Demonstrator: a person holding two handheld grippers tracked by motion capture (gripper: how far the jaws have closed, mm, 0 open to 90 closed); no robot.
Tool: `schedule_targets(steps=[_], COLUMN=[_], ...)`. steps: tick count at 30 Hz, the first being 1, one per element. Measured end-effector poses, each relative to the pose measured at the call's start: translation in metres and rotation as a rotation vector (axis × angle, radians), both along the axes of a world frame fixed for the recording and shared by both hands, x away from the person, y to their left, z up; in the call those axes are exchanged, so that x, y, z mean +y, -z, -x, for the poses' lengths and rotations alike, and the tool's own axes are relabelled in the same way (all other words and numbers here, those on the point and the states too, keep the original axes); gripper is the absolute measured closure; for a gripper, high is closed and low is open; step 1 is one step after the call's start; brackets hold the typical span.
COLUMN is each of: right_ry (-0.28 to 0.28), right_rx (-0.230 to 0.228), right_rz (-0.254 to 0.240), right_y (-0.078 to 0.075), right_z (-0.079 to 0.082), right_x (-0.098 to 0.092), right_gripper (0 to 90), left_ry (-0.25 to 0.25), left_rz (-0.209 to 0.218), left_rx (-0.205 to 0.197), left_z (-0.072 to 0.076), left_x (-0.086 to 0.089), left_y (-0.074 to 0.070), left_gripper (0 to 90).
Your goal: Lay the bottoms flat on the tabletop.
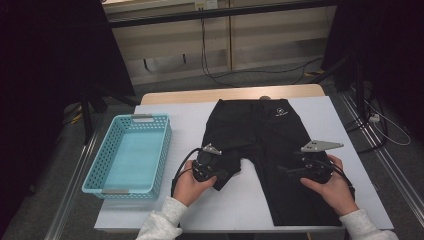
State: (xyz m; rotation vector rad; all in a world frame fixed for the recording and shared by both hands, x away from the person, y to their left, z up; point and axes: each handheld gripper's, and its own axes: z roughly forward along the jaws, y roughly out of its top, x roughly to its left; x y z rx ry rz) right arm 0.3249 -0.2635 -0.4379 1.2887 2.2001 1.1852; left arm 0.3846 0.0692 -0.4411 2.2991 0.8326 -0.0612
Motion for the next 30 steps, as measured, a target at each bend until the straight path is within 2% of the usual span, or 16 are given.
schedule_targets(steps=[2,6,16,18,23,30], right_ry=[0.005,0.001,-0.013,-0.016,-0.025,-0.025], right_rx=[-0.006,-0.003,-0.002,-0.004,0.001,0.000], right_rz=[0.002,-0.003,-0.003,-0.002,-0.001,-0.001], right_y=[0.000,-0.001,0.000,0.000,0.000,0.000], right_z=[0.000,0.000,0.001,0.001,0.001,0.001], right_x=[0.000,0.000,0.004,0.005,0.007,0.007], right_gripper=[17.4,17.4,17.4,17.3,17.4,17.4], left_ry=[-0.024,-0.037,-0.042,-0.025,-0.023,-0.051], left_rz=[0.016,0.051,0.127,0.146,0.157,0.166], left_rx=[0.014,0.010,-0.039,-0.034,-0.047,-0.053], left_z=[-0.001,-0.002,0.004,0.005,0.007,0.004], left_x=[0.003,0.010,0.012,0.011,0.010,0.020], left_y=[-0.003,-0.011,-0.032,-0.034,-0.037,-0.041], left_gripper=[87.9,88.4,88.6,88.6,88.7,88.7])
